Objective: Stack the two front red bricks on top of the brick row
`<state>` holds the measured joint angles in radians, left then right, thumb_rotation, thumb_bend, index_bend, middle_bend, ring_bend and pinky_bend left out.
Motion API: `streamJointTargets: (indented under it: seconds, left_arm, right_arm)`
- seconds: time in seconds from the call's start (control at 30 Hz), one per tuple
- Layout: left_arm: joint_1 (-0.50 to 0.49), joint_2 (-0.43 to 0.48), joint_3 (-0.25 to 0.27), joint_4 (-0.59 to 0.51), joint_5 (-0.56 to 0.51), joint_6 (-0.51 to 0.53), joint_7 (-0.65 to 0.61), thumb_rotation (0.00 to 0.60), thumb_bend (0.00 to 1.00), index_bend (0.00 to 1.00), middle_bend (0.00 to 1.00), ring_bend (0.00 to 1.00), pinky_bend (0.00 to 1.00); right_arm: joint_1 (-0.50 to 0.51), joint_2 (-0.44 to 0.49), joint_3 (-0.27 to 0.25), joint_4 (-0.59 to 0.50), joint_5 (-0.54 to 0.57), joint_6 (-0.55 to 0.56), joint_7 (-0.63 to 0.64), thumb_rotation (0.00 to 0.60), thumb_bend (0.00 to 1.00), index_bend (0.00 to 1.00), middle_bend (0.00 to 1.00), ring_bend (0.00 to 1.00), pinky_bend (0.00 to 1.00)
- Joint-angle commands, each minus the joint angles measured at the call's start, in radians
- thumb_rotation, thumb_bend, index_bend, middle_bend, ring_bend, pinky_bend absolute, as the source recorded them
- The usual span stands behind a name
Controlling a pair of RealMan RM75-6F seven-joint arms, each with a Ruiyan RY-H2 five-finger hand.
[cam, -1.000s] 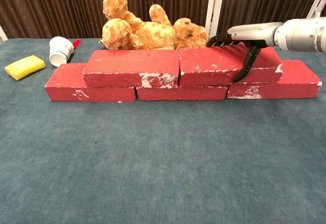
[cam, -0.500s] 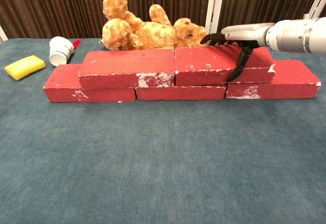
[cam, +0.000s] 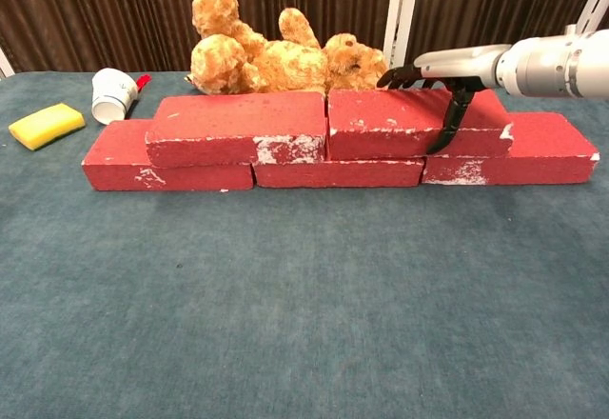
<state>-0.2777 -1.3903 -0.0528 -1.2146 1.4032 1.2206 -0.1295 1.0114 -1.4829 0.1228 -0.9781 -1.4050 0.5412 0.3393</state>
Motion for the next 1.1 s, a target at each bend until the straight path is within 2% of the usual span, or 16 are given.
streamJointTargets:
  seconds: [0.03,0.2,0.43,0.57,0.67,0.77,0.9,1.0,1.1]
  left_arm:
    - [0.0,0.001,-0.001,-0.002,-0.001,0.0,0.0,0.6,0.33,0.0,0.0,0.0,0.0]
    - [0.001,0.005,-0.002,-0.01,-0.005,0.0,0.002,0.6,0.33,0.0,0.0,0.0,0.0]
    - [0.004,0.011,-0.001,-0.021,0.002,0.009,0.002,0.6,0.33,0.0,0.0,0.0,0.0]
    - [0.006,0.013,0.0,-0.027,0.01,0.019,0.006,0.6,0.33,0.0,0.0,0.0,0.0]
    - [0.011,0.017,0.001,-0.041,0.017,0.038,0.022,0.6,0.33,0.0,0.0,0.0,0.0]
    - [0.022,0.028,0.005,-0.07,0.04,0.08,0.044,0.6,0.33,0.0,0.0,0.0,0.0]
    - [0.044,0.043,0.007,-0.114,0.066,0.146,0.086,0.6,0.33,0.0,0.0,0.0,0.0]
    - [0.056,0.048,0.005,-0.139,0.07,0.177,0.12,0.6,0.33,0.0,0.0,0.0,0.0]
    - [0.063,0.051,0.004,-0.153,0.072,0.193,0.156,0.6,0.33,0.0,0.0,0.0,0.0]
  right_arm:
    - [0.008,0.018,0.007,-0.033,0.034,-0.045,-0.003,0.6,0.11,0.0,0.16,0.13,0.2]
    - [0.01,0.026,0.012,-0.054,0.063,-0.057,-0.042,0.6,0.1,0.0,0.14,0.11,0.17]
    - [-0.009,0.058,0.027,-0.108,0.086,-0.012,-0.083,0.6,0.08,0.0,0.11,0.1,0.17]
    - [-0.039,0.113,0.033,-0.185,0.102,0.036,-0.118,0.6,0.07,0.0,0.08,0.03,0.12]
    - [-0.086,0.188,0.047,-0.303,0.139,0.074,-0.094,0.598,0.06,0.0,0.05,0.0,0.06]
    - [-0.168,0.281,0.026,-0.444,0.125,0.174,-0.113,0.598,0.06,0.0,0.01,0.0,0.01]
    - [-0.328,0.386,-0.074,-0.614,0.105,0.375,-0.325,0.598,0.06,0.0,0.0,0.0,0.0]
    - [-0.458,0.402,-0.125,-0.691,0.118,0.546,-0.433,0.593,0.06,0.0,0.0,0.0,0.0]
    - [-0.579,0.361,-0.151,-0.68,0.096,0.725,-0.464,0.587,0.06,0.0,0.0,0.0,0.0]
